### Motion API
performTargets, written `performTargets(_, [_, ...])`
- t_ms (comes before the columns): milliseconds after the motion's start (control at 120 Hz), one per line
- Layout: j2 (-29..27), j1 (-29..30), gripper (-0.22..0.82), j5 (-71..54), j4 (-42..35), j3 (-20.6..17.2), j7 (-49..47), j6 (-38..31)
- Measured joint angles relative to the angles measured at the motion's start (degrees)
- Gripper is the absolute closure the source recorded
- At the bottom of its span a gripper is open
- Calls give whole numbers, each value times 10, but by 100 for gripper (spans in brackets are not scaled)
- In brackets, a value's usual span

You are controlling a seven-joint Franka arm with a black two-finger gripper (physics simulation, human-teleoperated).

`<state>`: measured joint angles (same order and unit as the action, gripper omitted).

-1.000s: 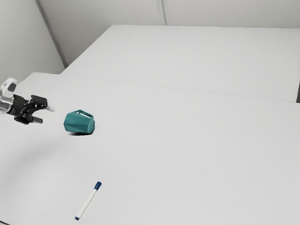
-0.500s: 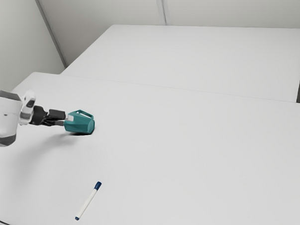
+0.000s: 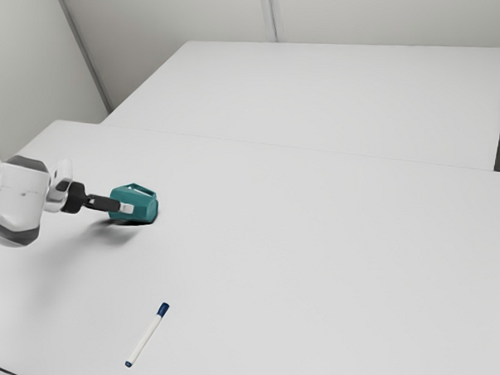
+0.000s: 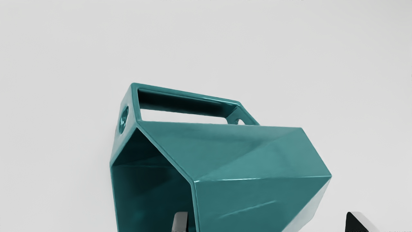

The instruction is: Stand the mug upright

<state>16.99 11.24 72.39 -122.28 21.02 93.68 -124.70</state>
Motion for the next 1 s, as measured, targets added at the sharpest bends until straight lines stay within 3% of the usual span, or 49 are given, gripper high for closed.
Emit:
performTargets(167, [-5, 0, 38, 1, 0, -3, 33, 0])
performTargets(542, [-25, -1, 67, 6, 5, -31, 74, -5])
performTargets(867, [-47, -1, 76, -5, 17, -47, 80, -23])
performTargets(1000, [-100, -26, 77, -162, 14, -56, 28, -35])
